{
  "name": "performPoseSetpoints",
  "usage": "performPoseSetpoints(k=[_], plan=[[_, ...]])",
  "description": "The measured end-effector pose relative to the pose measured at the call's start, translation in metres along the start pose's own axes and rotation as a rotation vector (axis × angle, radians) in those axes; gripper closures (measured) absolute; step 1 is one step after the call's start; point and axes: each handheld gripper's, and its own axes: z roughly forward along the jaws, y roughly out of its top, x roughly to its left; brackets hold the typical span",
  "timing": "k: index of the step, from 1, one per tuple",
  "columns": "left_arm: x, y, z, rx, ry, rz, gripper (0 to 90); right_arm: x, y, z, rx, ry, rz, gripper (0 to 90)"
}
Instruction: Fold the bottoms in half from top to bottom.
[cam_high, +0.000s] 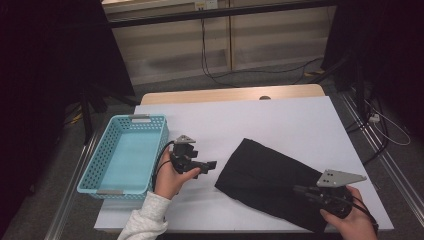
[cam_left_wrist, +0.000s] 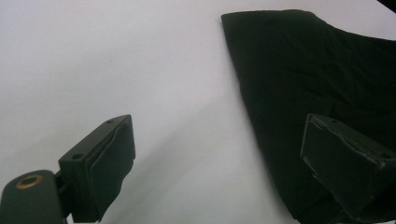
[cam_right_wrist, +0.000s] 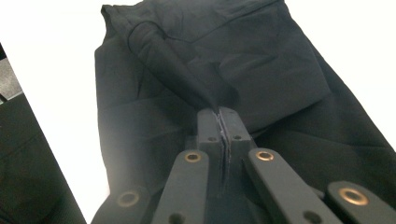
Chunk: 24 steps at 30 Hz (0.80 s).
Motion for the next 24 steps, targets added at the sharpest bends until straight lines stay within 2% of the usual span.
performPoseSetpoints(k=[12, 24], plan=[[0.002, 0.001, 0.004, 0.001, -0.004, -0.003, 9.9, -0.001, -0.003, 0.0, 0.009, -0.007, 0.006, 88.9], [-0.008, 0.008, 0.011, 0.005, -0.023, 0.015, 10.0, -0.002, -0.012, -0.014, 0.0, -0.034, 0.022, 89.0]])
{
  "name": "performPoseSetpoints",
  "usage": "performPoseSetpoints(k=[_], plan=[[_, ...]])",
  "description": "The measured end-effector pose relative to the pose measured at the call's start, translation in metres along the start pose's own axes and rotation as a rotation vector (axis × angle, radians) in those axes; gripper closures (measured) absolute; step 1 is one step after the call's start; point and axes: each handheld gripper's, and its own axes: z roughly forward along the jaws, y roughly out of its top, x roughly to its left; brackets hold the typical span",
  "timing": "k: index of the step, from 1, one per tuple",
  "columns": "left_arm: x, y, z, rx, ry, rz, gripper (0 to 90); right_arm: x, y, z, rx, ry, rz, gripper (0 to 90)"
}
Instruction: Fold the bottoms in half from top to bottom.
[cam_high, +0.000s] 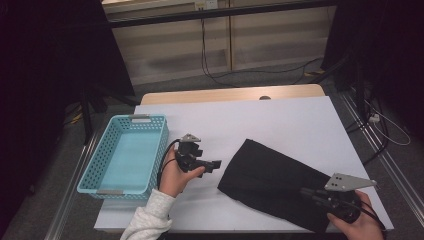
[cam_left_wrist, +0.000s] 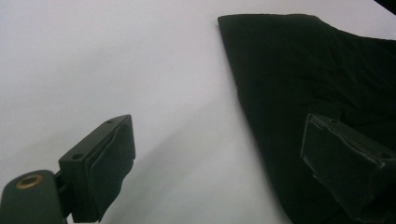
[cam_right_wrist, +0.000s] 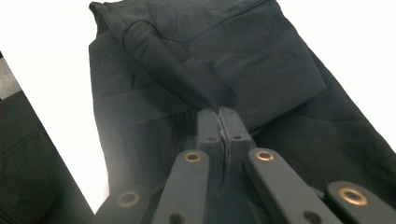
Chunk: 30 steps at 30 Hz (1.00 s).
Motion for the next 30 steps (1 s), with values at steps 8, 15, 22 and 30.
performPoseSetpoints(k=[8, 15, 22, 30], plan=[[-0.002, 0.002, 0.004, 0.002, -0.003, 0.006, 10.0, 0.0, -0.003, -0.006, -0.006, -0.015, 0.007, 89.0], [0.0, 0.003, 0.005, 0.002, -0.006, 0.001, 9.9, 0.0, -0.005, -0.008, -0.001, -0.018, 0.01, 89.0], [-0.001, 0.004, 0.009, 0.01, -0.01, 0.008, 10.0, -0.001, -0.007, -0.016, -0.012, -0.029, 0.016, 89.0], [-0.004, 0.005, 0.01, 0.004, -0.011, 0.007, 10.0, -0.001, -0.014, -0.027, -0.013, -0.043, 0.025, 89.0]])
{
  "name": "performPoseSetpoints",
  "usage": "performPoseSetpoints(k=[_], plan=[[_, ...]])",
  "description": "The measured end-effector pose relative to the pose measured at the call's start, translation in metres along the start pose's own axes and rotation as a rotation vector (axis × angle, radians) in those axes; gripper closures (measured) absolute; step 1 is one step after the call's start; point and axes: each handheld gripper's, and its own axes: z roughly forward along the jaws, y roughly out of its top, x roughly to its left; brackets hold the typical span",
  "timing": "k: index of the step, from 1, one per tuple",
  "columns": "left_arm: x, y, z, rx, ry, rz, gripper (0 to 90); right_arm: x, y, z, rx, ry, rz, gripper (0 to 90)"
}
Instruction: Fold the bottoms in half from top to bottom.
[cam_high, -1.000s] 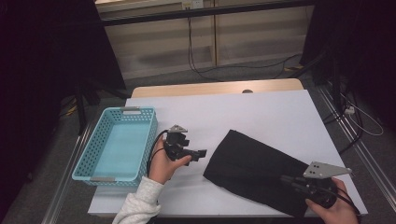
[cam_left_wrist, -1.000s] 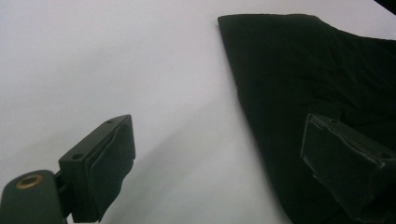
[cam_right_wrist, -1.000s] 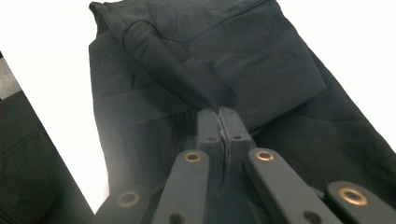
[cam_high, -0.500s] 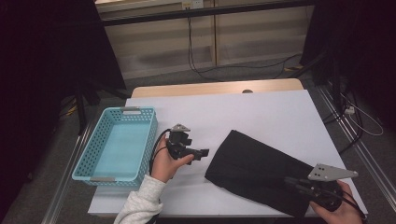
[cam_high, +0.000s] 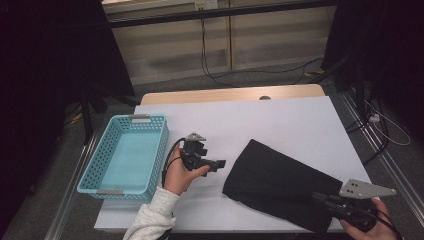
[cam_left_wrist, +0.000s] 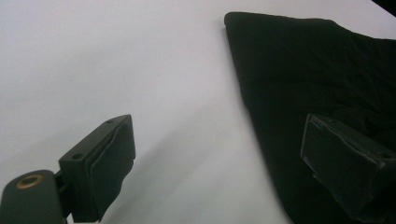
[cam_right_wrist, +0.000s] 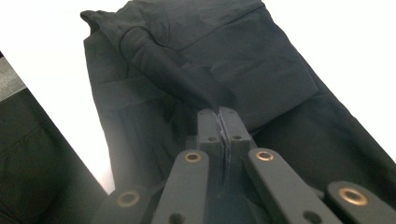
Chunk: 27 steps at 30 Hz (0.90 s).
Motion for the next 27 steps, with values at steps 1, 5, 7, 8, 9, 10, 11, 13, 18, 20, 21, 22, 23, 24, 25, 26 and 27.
performPoseSetpoints(k=[1, 5, 7, 8, 9, 10, 11, 13, 18, 20, 21, 22, 23, 24, 25, 26, 27], plan=[[0.0, 0.0, -0.001, 0.003, -0.004, 0.001, 10.0, 0.0, -0.001, -0.002, 0.0, -0.001, 0.001, 89.0], [-0.001, 0.001, -0.001, -0.001, -0.002, 0.005, 10.0, 0.002, -0.007, -0.012, 0.01, -0.017, -0.005, 88.9], [-0.001, 0.001, -0.001, 0.0, -0.002, 0.005, 10.0, 0.003, -0.01, -0.016, 0.022, -0.018, -0.014, 87.7], [-0.001, 0.001, -0.001, 0.0, 0.0, 0.007, 10.0, 0.003, -0.011, -0.017, 0.034, -0.013, -0.016, 83.1], [-0.002, 0.001, -0.001, 0.001, -0.001, 0.007, 10.0, 0.004, -0.012, -0.017, 0.032, -0.035, -0.014, 77.2], [-0.002, 0.001, -0.001, -0.003, 0.006, 0.006, 10.0, 0.004, -0.011, -0.017, 0.026, -0.042, -0.018, 75.3], [-0.002, 0.001, -0.002, -0.003, -0.002, 0.004, 10.0, 0.004, -0.009, -0.017, 0.021, -0.026, -0.018, 74.8], [-0.003, 0.001, -0.002, -0.001, -0.004, 0.012, 10.0, 0.004, -0.002, -0.015, 0.005, -0.036, -0.023, 71.3], [-0.003, 0.0, -0.001, 0.007, 0.0, 0.011, 10.0, -0.014, 0.012, 0.008, 0.032, -0.095, -0.005, 65.7], [-0.003, -0.001, -0.001, 0.007, 0.002, 0.011, 10.0, -0.026, 0.015, 0.022, 0.042, -0.118, 0.026, 63.5], [-0.003, -0.001, -0.001, 0.005, 0.002, 0.01, 10.0, -0.031, 0.016, 0.029, 0.048, -0.123, 0.036, 62.4], [-0.003, -0.001, -0.001, 0.005, 0.003, 0.01, 10.0, -0.036, 0.018, 0.036, 0.052, -0.128, 0.046, 59.6], [-0.002, -0.002, -0.001, 0.006, 0.003, 0.01, 10.0, -0.041, 0.02, 0.042, 0.055, -0.124, 0.066, 58.6], [-0.002, -0.002, -0.002, 0.006, 0.002, 0.012, 10.0, -0.044, 0.022, 0.049, 0.059, -0.115, 0.067, 58.6], [-0.002, -0.002, -0.002, 0.006, 0.006, 0.011, 10.0, -0.047, 0.023, 0.054, 0.065, -0.117, 0.064, 57.8], [-0.001, -0.002, -0.002, 0.015, 0.001, 0.015, 10.0, -0.049, 0.025, 0.059, 0.069, -0.12, 0.063, 56.1], [-0.001, -0.003, -0.002, 0.01, 0.003, 0.012, 10.0, -0.05, 0.027, 0.064, 0.077, -0.122, 0.061, 55.7]])
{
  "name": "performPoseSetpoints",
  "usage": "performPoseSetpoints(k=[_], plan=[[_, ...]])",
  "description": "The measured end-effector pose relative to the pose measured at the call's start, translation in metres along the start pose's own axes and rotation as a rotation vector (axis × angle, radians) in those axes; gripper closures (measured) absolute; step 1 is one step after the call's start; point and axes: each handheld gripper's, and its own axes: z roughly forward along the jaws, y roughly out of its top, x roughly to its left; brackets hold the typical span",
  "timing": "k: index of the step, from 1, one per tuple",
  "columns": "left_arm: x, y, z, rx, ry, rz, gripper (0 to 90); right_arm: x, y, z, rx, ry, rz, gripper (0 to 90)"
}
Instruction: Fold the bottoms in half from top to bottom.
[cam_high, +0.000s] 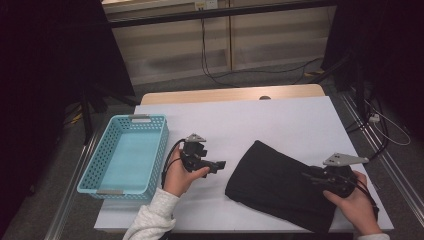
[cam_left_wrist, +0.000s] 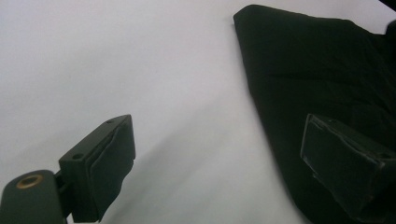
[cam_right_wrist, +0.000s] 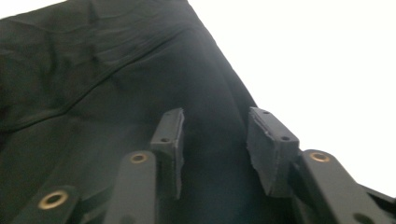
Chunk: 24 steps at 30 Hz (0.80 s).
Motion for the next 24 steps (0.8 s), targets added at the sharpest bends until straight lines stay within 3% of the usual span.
performPoseSetpoints(k=[7, 9, 12, 19, 24], plan=[[0.003, -0.004, -0.004, -0.005, 0.017, -0.01, 10.0, -0.002, 0.008, 0.019, 0.039, 0.022, -0.024, 56.5], [0.004, -0.005, -0.006, -0.002, 0.021, -0.009, 10.0, -0.002, 0.007, 0.022, 0.028, 0.034, -0.015, 65.9], [0.004, -0.006, -0.008, -0.008, 0.022, -0.013, 10.0, 0.001, 0.008, 0.023, 0.037, 0.054, -0.048, 80.0], [0.003, -0.007, -0.006, -0.002, 0.022, -0.008, 10.1, -0.002, 0.009, 0.024, 0.045, 0.074, -0.004, 83.8], [0.004, -0.006, -0.006, -0.003, 0.02, -0.009, 10.1, -0.006, 0.012, 0.013, 0.046, 0.082, 0.023, 84.0]])
